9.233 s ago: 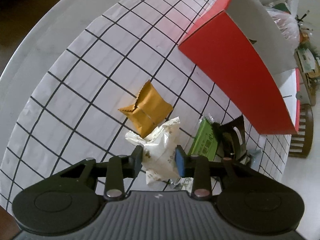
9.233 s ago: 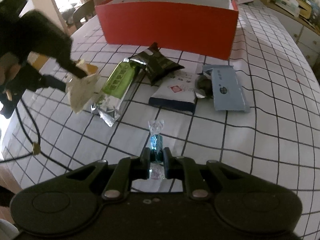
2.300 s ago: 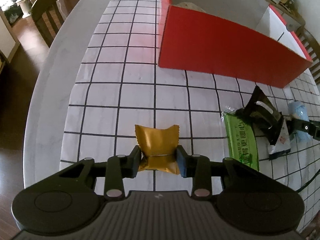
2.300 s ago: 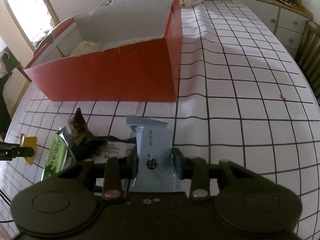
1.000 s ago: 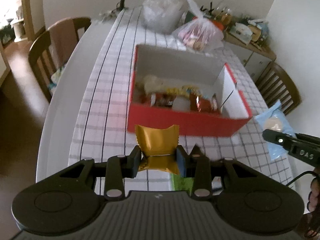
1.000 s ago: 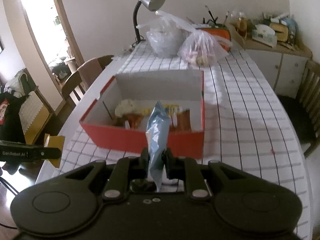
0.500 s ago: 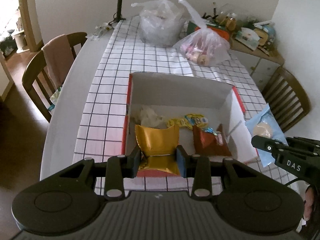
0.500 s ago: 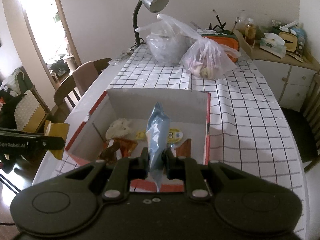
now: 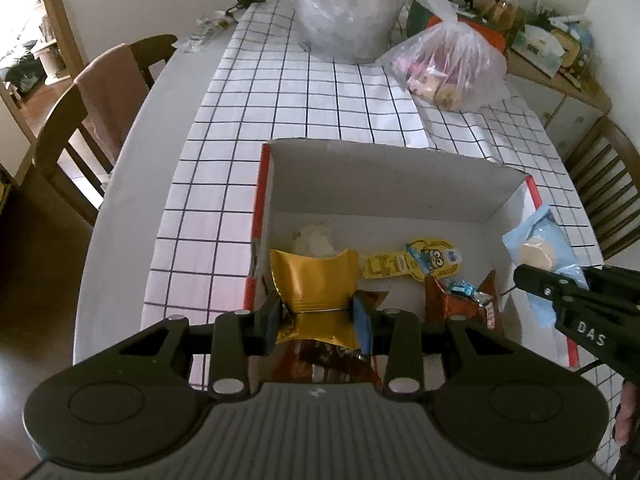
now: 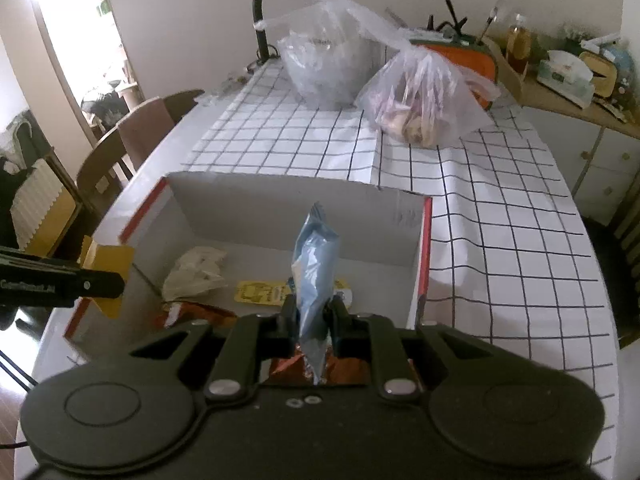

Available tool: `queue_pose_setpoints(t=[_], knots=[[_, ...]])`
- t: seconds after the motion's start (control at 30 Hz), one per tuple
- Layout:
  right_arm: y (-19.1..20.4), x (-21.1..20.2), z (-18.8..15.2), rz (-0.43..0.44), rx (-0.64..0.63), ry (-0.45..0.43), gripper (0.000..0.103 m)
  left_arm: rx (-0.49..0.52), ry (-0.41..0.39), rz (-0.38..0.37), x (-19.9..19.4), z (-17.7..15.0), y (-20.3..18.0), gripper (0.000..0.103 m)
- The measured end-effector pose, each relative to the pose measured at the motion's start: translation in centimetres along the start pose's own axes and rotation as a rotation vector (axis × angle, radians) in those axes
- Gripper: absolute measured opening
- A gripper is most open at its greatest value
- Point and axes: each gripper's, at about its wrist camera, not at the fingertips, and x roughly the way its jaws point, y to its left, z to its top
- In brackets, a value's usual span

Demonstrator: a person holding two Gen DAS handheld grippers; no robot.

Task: Organize snacks
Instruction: 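Carry the gold and light blue packs over the red box and lower them, then open both tools and withdraw them from the box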

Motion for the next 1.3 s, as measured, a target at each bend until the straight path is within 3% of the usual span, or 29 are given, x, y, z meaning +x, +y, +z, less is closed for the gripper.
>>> queue_pose_setpoints(t=[0.4, 0.73, 0.93, 1.1, 1.3], knots=[[-0.8, 4.7, 0.1, 0.011, -0.018, 0.100, 0.014, 0.031, 0.110, 0.026, 4.9, 0.8, -1.1, 0.037], [-0.6, 5.5, -0.2, 0.024, -0.020, 0.122, 0.020, 0.035, 0.166, 0.045, 6.5, 0.6, -1.3, 0.038], [-0.6, 5.1, -0.2, 0.029, -0.012, 0.117, 0.024, 0.019, 0.153, 0.026, 6.0, 0.3, -1.3, 0.039], [-0.5, 4.0, -0.4, 0.034, -0.005, 0.096, 0.031, 0.006, 0.131, 0.013, 4.8, 0.0, -1.0, 0.050], [-0.2, 1.5, -0.6, 0.041, 0.005, 0.053, 0.040, 0.002, 0.081, -0.010, 2.3, -1.0, -0.6, 0.055]])
